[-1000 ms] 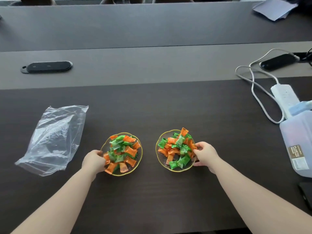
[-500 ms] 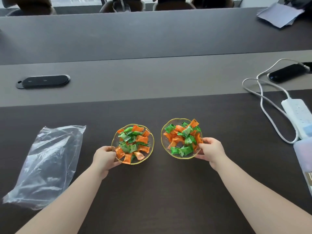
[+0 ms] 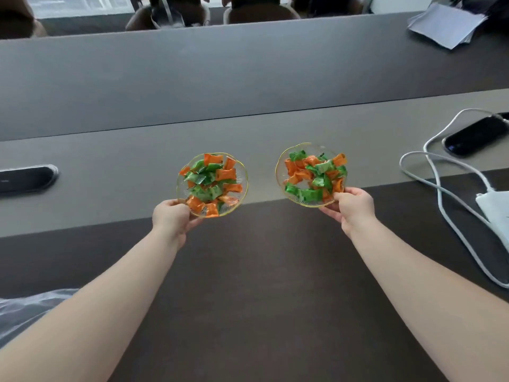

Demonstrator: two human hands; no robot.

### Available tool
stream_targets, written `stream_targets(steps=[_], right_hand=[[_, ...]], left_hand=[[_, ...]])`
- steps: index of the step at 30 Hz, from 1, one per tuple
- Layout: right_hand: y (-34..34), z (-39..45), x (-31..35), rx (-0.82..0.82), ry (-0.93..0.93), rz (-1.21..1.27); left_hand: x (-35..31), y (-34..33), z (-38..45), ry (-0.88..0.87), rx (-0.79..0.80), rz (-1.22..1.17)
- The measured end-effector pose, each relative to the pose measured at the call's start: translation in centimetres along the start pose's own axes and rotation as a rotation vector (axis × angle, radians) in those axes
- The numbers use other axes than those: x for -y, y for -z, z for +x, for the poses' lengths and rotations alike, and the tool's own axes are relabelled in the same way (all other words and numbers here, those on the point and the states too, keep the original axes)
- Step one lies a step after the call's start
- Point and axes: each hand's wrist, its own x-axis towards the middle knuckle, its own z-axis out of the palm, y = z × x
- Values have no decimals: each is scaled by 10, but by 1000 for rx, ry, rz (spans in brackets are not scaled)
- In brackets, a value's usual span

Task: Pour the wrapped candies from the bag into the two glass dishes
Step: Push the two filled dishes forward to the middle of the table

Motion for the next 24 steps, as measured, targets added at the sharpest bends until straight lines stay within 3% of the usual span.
stream_targets(steps=[13, 24], right_hand=[[-29, 87, 20, -103, 12, 15], [-39, 96, 10, -34, -18, 43]], left_hand=[[-22, -69, 58, 15, -28, -59], [-11, -76, 72, -28, -14, -99]])
